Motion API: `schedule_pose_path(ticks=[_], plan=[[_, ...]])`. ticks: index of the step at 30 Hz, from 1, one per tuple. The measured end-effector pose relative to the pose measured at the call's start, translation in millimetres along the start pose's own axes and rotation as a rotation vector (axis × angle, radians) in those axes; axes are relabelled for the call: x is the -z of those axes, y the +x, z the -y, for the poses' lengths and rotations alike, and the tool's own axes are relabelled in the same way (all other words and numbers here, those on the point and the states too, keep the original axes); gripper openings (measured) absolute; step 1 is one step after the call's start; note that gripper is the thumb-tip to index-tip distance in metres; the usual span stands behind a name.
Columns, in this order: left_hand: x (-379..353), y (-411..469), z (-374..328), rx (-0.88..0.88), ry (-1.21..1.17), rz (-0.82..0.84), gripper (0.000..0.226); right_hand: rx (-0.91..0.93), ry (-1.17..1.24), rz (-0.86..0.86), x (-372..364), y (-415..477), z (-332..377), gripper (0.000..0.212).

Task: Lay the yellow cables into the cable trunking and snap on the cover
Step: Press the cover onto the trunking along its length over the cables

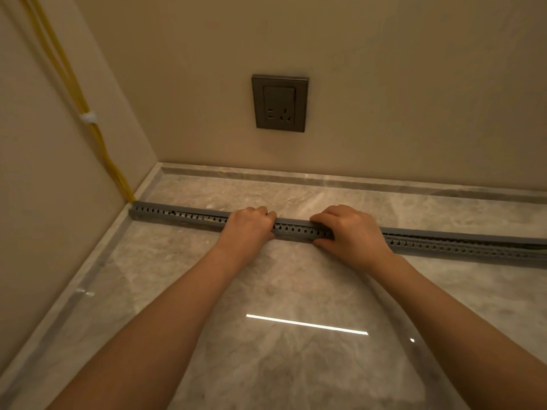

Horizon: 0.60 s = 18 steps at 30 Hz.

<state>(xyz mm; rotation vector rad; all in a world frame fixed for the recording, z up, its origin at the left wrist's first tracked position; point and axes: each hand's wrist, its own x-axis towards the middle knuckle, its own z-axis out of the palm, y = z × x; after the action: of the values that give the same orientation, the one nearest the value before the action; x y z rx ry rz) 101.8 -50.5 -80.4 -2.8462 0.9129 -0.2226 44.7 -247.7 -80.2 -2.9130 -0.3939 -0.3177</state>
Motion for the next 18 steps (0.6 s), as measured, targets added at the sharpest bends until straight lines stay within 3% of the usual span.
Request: schedule_pose_path(ticks=[18], plan=[[0, 1, 2, -0.014, -0.039, -0.008, 0.033, 0.041, -0.224, 0.127, 6, 8, 5, 0.027]])
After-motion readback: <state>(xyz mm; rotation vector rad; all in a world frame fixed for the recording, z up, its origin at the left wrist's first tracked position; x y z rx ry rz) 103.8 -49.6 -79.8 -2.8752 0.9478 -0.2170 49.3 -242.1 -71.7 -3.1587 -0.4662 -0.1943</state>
